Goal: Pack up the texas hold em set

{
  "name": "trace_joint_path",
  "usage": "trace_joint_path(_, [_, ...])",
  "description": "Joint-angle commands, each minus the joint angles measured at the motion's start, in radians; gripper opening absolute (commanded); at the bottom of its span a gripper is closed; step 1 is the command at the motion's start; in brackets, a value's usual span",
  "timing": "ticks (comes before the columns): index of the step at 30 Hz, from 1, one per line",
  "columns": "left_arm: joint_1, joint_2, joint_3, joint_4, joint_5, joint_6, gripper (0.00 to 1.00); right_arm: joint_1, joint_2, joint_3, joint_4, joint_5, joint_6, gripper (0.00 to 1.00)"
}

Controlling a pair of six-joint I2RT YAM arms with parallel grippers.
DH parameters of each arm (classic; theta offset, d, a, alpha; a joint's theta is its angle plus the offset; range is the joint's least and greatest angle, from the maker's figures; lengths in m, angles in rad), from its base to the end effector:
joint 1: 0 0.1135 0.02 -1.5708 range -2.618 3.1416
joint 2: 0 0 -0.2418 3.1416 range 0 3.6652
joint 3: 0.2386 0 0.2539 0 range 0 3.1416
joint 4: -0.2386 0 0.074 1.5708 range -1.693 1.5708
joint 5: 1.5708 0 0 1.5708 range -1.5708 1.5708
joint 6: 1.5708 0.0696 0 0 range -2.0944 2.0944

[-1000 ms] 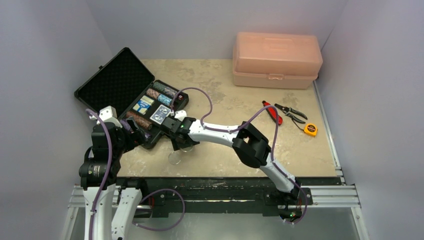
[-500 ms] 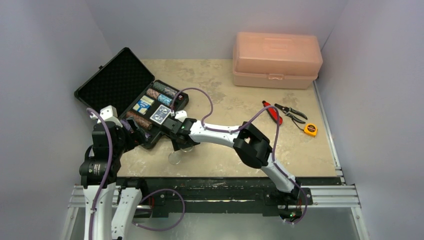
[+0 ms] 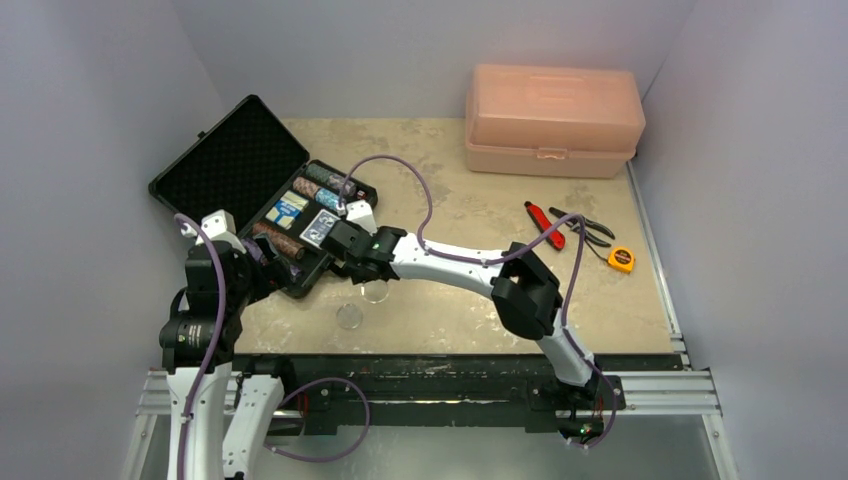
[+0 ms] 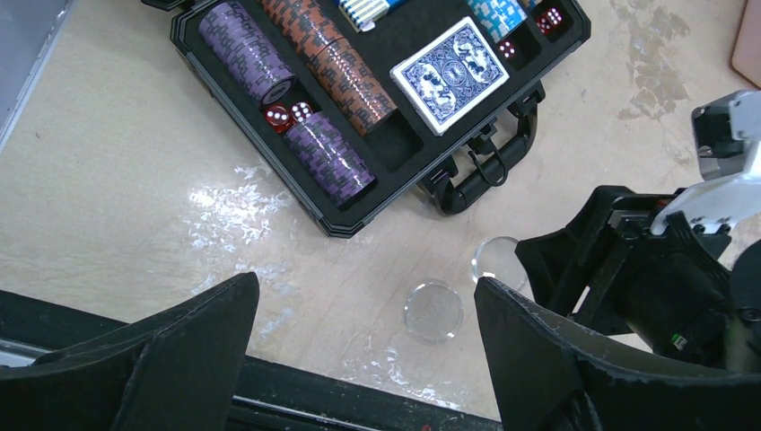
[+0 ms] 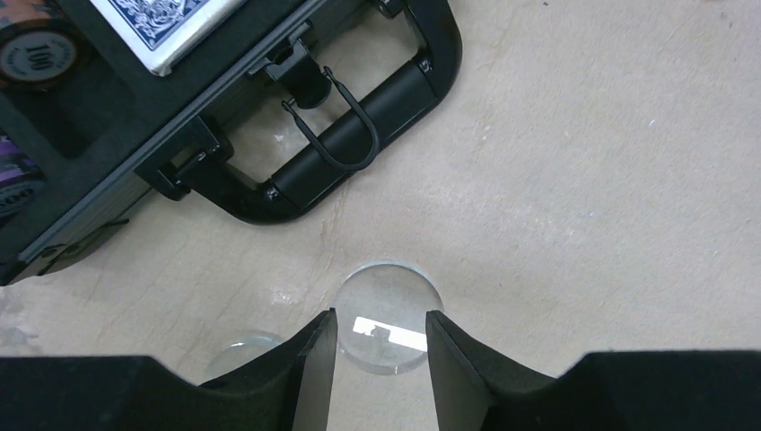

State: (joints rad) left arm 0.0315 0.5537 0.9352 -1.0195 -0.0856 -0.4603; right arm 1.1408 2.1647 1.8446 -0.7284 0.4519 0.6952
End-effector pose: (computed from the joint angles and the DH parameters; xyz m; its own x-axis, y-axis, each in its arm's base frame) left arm 0.1359 0.0102 0.3028 -0.4889 -0.4582 -0.7423 -0.3540 0.8819 -0.3112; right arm 0.2263 0.4205 0.1748 -0.7431 -0.2379 -0.6255 -0.3268 0.9447 0.0289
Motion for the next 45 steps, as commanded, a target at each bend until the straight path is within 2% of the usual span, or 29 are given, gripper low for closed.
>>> trace_joint_path(1, [-0.006, 0.007, 0.004, 0.009, 0.004, 0.008, 0.90, 0.004, -0.045, 0.056, 0.036, 0.058, -0.066, 0.45])
trace_joint_path(15, [-0.004, 0.018, 0.002, 0.012, 0.006, 0.007, 0.90, -0.013, -0.044, 0.144, 0.075, 0.084, -0.145, 0.47])
trace_joint_path(21, [-0.004, 0.014, 0.001, 0.013, 0.007, 0.008, 0.90, -0.021, -0.045, 0.106, 0.066, 0.009, -0.130, 0.61])
trace_joint_path(26, [-0.004, 0.015, 0.001, 0.015, 0.014, 0.010, 0.89, -0.021, -0.053, 0.012, 0.063, -0.068, -0.075, 0.87])
trace_joint_path(31, [-0.004, 0.013, -0.001, 0.015, 0.017, 0.010, 0.89, -0.021, -0.045, -0.067, 0.054, -0.117, -0.022, 0.99])
trace_joint_path(36, [-0.004, 0.012, 0.000, 0.016, 0.020, 0.011, 0.89, -0.021, -0.017, -0.097, 0.046, -0.136, 0.006, 0.99])
trace_joint_path(45, [-0.004, 0.009, -0.001, 0.017, 0.021, 0.012, 0.89, -0.021, 0.059, -0.064, 0.028, -0.175, 0.003, 0.91])
